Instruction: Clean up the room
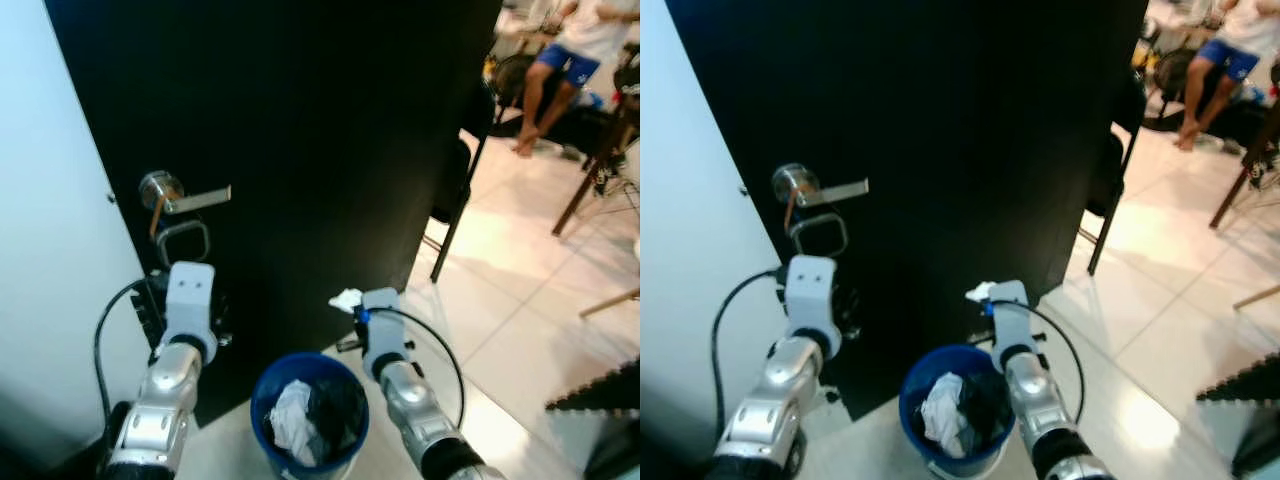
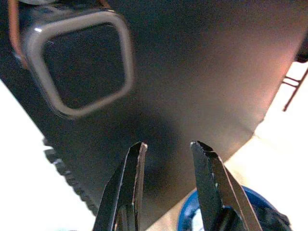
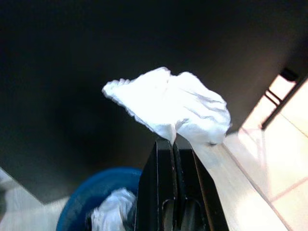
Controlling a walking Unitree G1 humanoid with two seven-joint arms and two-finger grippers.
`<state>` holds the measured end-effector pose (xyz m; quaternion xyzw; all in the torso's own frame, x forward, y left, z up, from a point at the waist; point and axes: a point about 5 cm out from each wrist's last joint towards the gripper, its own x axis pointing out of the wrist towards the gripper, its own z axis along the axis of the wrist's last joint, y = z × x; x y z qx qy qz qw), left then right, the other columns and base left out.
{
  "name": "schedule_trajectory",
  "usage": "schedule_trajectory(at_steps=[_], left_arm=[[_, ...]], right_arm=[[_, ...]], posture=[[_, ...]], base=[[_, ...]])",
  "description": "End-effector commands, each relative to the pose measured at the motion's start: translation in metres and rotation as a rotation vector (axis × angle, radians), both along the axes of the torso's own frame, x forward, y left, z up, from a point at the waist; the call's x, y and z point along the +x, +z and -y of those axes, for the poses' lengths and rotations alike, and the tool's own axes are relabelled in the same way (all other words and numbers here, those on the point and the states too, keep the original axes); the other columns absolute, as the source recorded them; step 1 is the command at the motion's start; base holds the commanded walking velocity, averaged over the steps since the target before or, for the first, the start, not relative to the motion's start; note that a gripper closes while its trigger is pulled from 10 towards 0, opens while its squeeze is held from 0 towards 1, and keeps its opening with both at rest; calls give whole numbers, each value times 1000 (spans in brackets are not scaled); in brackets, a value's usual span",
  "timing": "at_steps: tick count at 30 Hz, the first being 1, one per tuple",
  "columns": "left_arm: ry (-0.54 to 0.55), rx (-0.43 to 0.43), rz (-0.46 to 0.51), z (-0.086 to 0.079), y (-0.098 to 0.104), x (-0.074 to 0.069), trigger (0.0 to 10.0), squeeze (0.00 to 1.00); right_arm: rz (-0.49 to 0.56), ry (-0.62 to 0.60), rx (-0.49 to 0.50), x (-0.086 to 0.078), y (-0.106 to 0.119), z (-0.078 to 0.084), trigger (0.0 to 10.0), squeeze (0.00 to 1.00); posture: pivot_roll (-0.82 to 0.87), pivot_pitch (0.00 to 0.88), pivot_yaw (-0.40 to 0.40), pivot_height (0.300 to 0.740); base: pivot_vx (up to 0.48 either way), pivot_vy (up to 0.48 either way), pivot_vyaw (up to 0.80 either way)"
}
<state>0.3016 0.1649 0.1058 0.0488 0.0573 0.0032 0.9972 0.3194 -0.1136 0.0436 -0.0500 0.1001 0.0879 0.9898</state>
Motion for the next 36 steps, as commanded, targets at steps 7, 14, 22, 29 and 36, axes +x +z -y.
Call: schedule_trajectory(at_steps=[7, 14, 22, 29, 36], left_arm=[[-16, -7, -17, 0, -3, 3, 10000, 0], [2, -33, -17, 3, -3, 5, 10000, 0], [16, -39, -23, 4, -4, 6, 10000, 0], [9, -22, -28, 5, -6, 5, 10000, 0], [-84, 102, -49, 3, -12, -2, 10000, 0]], right_arm=[[-25, -22, 17, -4, -6, 0, 10000, 0], [-23, -27, 17, -5, -6, 2, 10000, 0], [-24, -31, 6, -4, -6, 8, 10000, 0], [-94, 32, -24, -5, -12, 5, 10000, 0], [-348, 364, -253, -27, -46, -10, 10000, 0]], posture=[[149, 9, -53, 740], [139, 13, -53, 740], [134, 18, -59, 740], [130, 29, -65, 740], [120, 64, -76, 740]], base=[[343, 0, 0], [136, 0, 0], [0, 0, 0], [0, 0, 0], [0, 0, 0]])
